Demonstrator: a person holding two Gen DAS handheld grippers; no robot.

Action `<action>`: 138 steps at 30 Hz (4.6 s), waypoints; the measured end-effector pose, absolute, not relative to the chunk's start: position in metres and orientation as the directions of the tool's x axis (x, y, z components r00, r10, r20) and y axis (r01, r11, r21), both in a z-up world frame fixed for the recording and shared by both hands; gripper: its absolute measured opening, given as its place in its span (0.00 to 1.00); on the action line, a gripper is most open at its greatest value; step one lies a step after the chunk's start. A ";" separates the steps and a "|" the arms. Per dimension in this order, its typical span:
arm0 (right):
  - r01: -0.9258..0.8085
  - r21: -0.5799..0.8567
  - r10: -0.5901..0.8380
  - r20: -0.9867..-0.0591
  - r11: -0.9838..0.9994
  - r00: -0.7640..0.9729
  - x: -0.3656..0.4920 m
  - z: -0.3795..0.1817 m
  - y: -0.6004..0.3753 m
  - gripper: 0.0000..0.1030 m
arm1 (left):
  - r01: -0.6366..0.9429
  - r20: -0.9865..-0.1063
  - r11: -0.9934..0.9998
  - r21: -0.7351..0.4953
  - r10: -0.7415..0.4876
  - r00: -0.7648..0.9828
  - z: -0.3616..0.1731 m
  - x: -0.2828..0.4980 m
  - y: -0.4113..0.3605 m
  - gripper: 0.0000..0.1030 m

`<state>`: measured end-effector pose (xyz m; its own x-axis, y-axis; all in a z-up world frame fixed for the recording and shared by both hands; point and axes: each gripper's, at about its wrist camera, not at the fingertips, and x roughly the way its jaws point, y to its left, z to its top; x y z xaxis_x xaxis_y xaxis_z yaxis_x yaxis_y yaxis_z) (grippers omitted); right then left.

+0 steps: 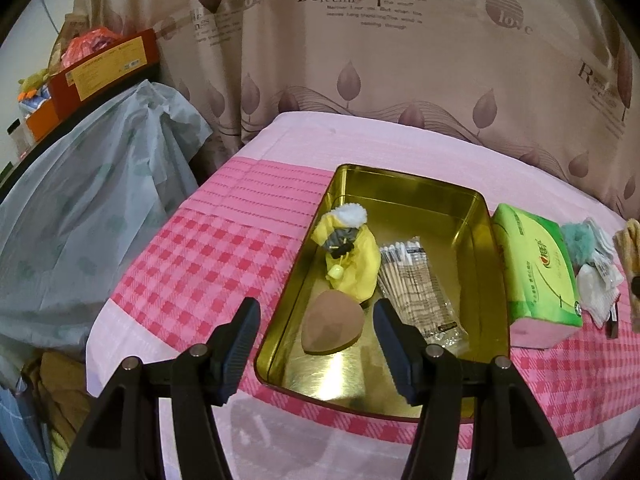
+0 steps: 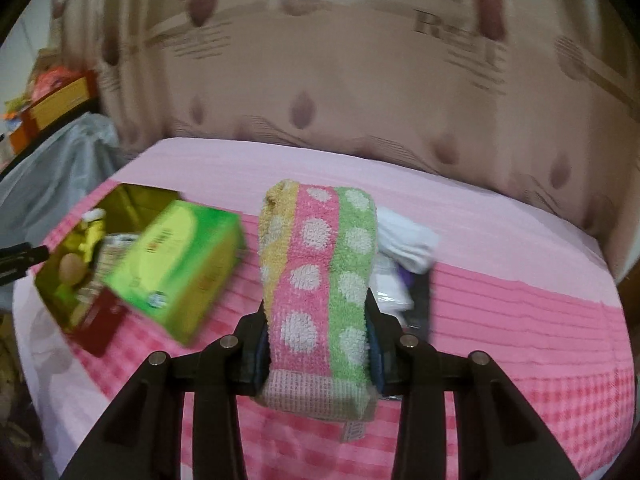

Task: Organize soft objects
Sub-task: 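Carry the striped polka-dot towel into the gold tin and open the right tool, then grasp the white socks with the right tool, then grasp the teal fluffy pom-pom with the left tool while the right tool holds the socks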

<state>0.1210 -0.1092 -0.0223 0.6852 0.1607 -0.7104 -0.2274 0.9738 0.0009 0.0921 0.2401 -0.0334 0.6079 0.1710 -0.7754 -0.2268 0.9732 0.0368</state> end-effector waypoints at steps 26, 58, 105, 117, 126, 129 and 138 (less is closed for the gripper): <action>-0.535 0.048 0.382 -0.754 0.843 0.534 0.169 -0.039 0.105 0.35 | -0.423 -0.786 0.906 -0.031 0.239 0.570 -0.033 0.088 0.289 0.58; -0.381 0.014 0.289 -0.679 0.924 0.675 0.159 -0.013 -0.004 0.67 | -0.382 -0.783 0.924 0.018 0.251 0.569 -0.035 0.094 0.276 0.58; 0.009 -0.077 -0.056 -0.644 0.997 0.763 0.184 -0.048 -0.225 0.20 | -0.176 -0.723 0.980 0.088 0.184 0.666 -0.022 0.101 0.197 0.58; 0.083 -0.040 -0.087 -0.707 0.996 0.702 0.147 -0.095 -0.272 0.20 | 0.169 -0.738 0.985 0.017 -0.102 0.668 0.004 0.154 0.040 0.61; 0.026 -0.045 -0.051 -0.716 0.999 0.696 0.146 -0.100 -0.259 0.20 | 0.306 -0.821 0.951 -0.038 -0.204 0.534 -0.022 0.227 -0.049 0.61; 0.014 -0.045 -0.042 -0.723 0.999 0.689 0.146 -0.101 -0.257 0.20 | 0.306 -0.848 0.949 -0.070 -0.219 0.483 -0.035 0.247 -0.065 0.61; 0.004 0.018 0.011 -0.744 1.000 0.668 0.152 -0.104 -0.264 0.21 | 0.265 -0.897 0.960 -0.089 -0.193 0.397 -0.073 0.292 -0.089 0.61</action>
